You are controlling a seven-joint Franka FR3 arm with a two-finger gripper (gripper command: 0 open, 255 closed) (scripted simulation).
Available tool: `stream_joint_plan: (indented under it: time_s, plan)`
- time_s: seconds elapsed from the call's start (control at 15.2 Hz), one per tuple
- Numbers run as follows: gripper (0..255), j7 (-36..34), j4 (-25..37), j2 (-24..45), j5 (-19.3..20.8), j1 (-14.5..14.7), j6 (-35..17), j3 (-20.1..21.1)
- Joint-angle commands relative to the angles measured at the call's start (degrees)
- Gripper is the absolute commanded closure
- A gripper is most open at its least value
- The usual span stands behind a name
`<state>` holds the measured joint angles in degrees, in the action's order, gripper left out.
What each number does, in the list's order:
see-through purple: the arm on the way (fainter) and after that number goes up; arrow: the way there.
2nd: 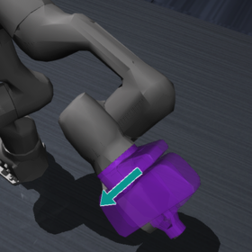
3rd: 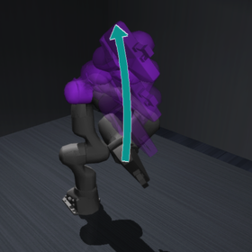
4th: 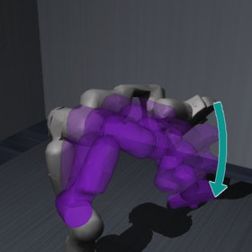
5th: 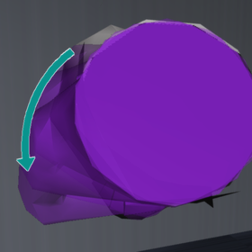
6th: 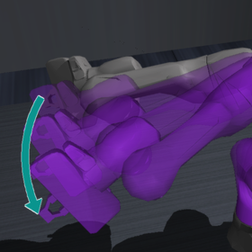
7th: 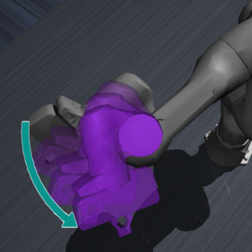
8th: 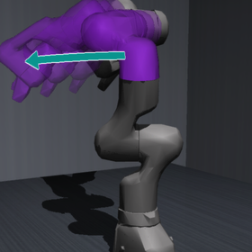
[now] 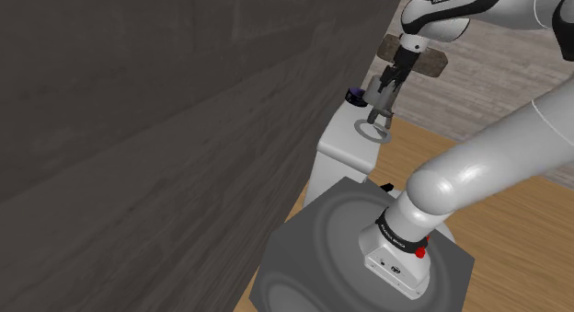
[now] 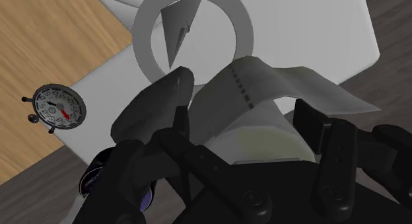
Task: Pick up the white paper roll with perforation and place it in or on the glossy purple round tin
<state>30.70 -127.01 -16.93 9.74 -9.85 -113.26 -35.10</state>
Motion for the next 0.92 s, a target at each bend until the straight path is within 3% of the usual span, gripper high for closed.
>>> stream_joint_plan:
  time_s: [0.0,0.2,0.4,0.59,0.86]
  plan:
    - [255,3.0,5.43,5.8,-3.16,1.12,0.07,-2.14]
    - [255,7.84,13.27,14.29,-8.66,1.47,0.94,-4.7]
    - [255,12.72,22.0,23.25,-14.94,0.05,2.98,-6.15]
    - [255,16.75,31.88,32.24,-21.0,-3.41,6.24,-6.1]
    - [255,19.85,47.67,44.1,-27.71,-10.38,12.3,-4.32]
